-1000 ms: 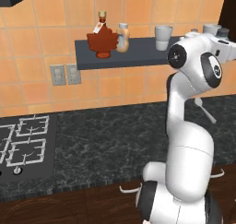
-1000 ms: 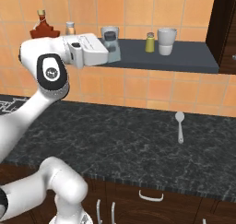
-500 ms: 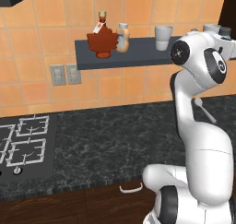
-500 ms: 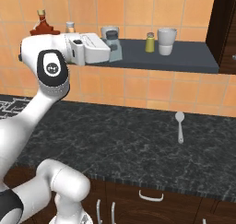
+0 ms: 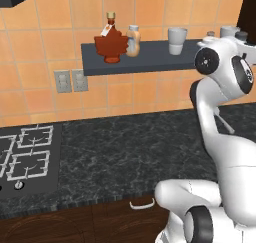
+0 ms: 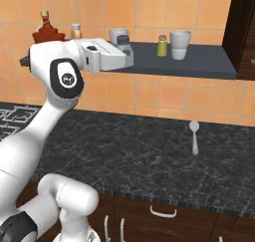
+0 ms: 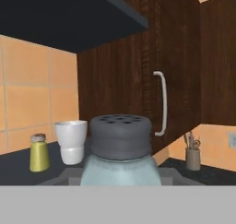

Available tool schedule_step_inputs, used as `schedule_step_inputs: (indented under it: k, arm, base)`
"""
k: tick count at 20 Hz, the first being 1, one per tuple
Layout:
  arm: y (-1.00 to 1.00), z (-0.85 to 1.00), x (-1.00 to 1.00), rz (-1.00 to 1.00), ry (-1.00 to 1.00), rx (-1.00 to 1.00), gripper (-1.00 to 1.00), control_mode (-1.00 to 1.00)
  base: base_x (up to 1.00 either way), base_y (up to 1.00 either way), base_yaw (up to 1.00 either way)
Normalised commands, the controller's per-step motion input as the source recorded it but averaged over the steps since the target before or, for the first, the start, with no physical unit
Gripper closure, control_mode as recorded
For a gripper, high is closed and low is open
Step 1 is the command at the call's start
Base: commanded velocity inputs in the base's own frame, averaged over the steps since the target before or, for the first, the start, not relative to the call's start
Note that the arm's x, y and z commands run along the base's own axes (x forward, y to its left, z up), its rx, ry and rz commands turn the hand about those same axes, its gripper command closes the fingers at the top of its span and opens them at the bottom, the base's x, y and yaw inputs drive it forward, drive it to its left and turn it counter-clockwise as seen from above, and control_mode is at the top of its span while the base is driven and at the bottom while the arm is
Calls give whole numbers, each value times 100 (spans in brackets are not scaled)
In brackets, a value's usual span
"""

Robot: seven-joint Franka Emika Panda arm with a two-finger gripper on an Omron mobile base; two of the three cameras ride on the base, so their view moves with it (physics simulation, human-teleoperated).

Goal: Put the shaker and condiment bottle from the counter next to their counterparts in the cabinet.

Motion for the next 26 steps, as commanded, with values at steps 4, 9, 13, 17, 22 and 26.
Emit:
schedule_step_inputs:
  k: [4, 9, 13, 17, 22, 26]
  arm:
    - [-10, -9, 28, 9, 0, 0, 100, -100]
    - [-12, -21, 24, 8, 0, 0, 100, -100]
    - [-21, -10, 19, 7, 0, 0, 100, -100]
    - [-21, -9, 16, 6, 0, 0, 100, -100]
    - [-15, -10, 9, 5, 0, 0, 100, -100]
    - [-13, -7, 7, 5, 0, 0, 100, -100]
  base:
    - [0, 0, 0]
    - [0, 0, 0]
    - [0, 0, 0]
    - [0, 0, 0]
    - [0, 0, 0]
    - [0, 0, 0]
